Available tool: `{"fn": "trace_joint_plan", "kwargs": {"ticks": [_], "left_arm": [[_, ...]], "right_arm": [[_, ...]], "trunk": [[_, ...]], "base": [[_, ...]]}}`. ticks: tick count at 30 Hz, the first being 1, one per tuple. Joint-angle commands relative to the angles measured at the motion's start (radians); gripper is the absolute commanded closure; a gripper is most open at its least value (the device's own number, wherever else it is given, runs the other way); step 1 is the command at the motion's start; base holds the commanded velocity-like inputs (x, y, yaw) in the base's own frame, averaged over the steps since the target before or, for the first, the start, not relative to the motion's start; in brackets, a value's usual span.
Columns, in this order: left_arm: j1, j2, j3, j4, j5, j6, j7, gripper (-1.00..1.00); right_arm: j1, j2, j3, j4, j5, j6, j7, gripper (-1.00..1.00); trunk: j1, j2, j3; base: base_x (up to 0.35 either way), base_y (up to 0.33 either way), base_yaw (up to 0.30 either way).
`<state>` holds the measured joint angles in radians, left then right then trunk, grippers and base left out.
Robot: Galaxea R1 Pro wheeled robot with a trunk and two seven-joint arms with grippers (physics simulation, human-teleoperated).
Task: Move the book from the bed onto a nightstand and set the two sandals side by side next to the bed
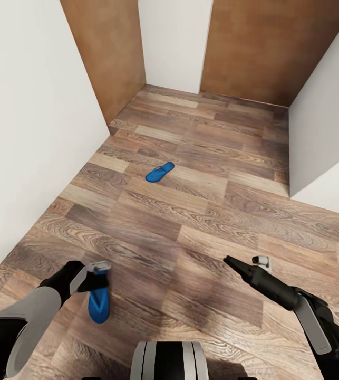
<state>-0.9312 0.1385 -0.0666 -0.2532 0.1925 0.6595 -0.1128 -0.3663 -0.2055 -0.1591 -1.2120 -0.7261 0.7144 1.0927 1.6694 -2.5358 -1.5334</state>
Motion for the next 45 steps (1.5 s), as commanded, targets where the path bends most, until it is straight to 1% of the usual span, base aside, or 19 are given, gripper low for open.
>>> {"fn": "trace_joint_plan", "kwargs": {"ticks": [1, 5, 9, 12, 14, 15, 19, 20, 22, 24, 27, 28, 29, 35, 42, 44, 45], "left_arm": [[0.0, 0.003, -0.007, -0.002, 0.007, 0.004, -0.012, 1.0], [0.0, 0.008, -0.005, -0.005, 0.007, 0.009, -0.05, 1.0], [0.0, 0.009, -0.004, -0.007, 0.008, 0.015, -0.061, 1.0], [0.0, 0.009, -0.005, -0.007, 0.008, 0.019, -0.067, 1.0], [0.0, 0.01, -0.005, -0.005, 0.007, 0.019, -0.069, 1.0], [0.0, 0.012, -0.006, -0.001, 0.008, 0.018, -0.073, 1.0], [0.001, 0.019, -0.006, 0.012, 0.009, 0.016, -0.078, 1.0], [0.001, 0.022, -0.006, 0.02, 0.01, 0.015, -0.079, 1.0], [0.001, 0.023, -0.006, 0.028, 0.012, 0.014, -0.08, 1.0], [0.002, 0.025, -0.006, 0.037, 0.017, 0.011, -0.083, 1.0], [0.004, 0.027, -0.006, 0.053, 0.044, 0.004, -0.101, 1.0], [0.004, 0.029, -0.006, 0.058, 0.061, 0.0, -0.125, 1.0], [0.004, 0.032, -0.006, 0.06, 0.068, -0.002, -0.141, 1.0], [0.005, 0.052, -0.007, 0.065, 0.08, -0.003, -0.171, 1.0], [0.009, 0.055, -0.01, 0.067, 0.084, -0.004, -0.181, 1.0], [0.009, 0.057, -0.01, 0.068, 0.085, -0.004, -0.182, 1.0], [0.01, 0.059, -0.009, 0.069, 0.086, -0.004, -0.183, 1.0]], "right_arm": [[0.0, 0.0, 0.0, 0.003, -0.005, 0.007, -0.012, -1.0], [0.0, 0.0, 0.002, 0.011, -0.007, 0.007, -0.06, -1.0], [0.0, 0.0, 0.002, 0.014, -0.008, 0.007, -0.09, -1.0], [0.0, 0.0, 0.003, 0.019, -0.006, 0.007, -0.13, -1.0], [0.0, 0.0, 0.003, 0.027, -0.006, 0.007, -0.161, -1.0], [0.0, 0.0, 0.004, 0.037, -0.007, 0.007, -0.196, -1.0], [0.0, 0.002, 0.004, 0.048, -0.008, 0.007, -0.262, -1.0], [0.0, 0.003, 0.004, 0.051, -0.008, 0.007, -0.288, -1.0], [0.0, 0.004, 0.004, 0.054, -0.009, 0.007, -0.31, -1.0], [0.0, 0.005, 0.003, 0.057, -0.009, 0.007, -0.327, -1.0], [0.0, 0.01, 0.001, 0.063, -0.009, 0.006, -0.353, -1.0], [0.0, 0.017, 0.002, 0.08, -0.008, 0.006, -0.368, -1.0], [0.0, 0.02, 0.003, 0.092, -0.008, 0.006, -0.376, -1.0], [0.0, 0.032, 0.004, 0.111, -0.009, 0.004, -0.392, -1.0], [0.0, 0.036, 0.007, 0.117, -0.008, 0.006, -0.396, -1.0], [0.0, 0.037, 0.017, 0.118, -0.008, 0.006, -0.396, -1.0], [0.0, 0.038, 0.029, 0.119, -0.007, 0.006, -0.396, -1.0]], "trunk": [[-0.001, 0.0, 0.003], [-0.002, 0.001, 0.019], [-0.004, 0.002, 0.034], [-0.006, 0.003, 0.046], [-0.006, 0.003, 0.054], [-0.007, 0.003, 0.058], [-0.009, 0.004, 0.073], [-0.009, 0.005, 0.077], [-0.01, 0.005, 0.085], [-0.011, 0.005, 0.092], [-0.012, 0.006, 0.104], [-0.013, 0.006, 0.108], [-0.013, 0.007, 0.112], [-0.016, 0.008, 0.135], [-0.019, 0.01, 0.162], [-0.02, 0.01, 0.17], [-0.02, 0.01, 0.174]], "base": [[0.0, 0.0, 0.0], [0.0, 0.0, 0.0], [0.0, 0.0, 0.0], [0.0, 0.0, 0.0], [0.0, 0.0, 0.0], [0.0, 0.0, 0.0], [0.0, 0.0, 0.0], [0.0, 0.0, 0.0], [0.0, 0.0, 0.0], [0.0, 0.0, 0.0], [0.0, 0.0, 0.0], [0.0, 0.0, 0.0], [0.0, 0.0, 0.0], [0.0, 0.0, 0.0], [0.0, 0.0, 0.0], [0.0, 0.0, 0.0], [0.0, 0.0, 0.0]]}}
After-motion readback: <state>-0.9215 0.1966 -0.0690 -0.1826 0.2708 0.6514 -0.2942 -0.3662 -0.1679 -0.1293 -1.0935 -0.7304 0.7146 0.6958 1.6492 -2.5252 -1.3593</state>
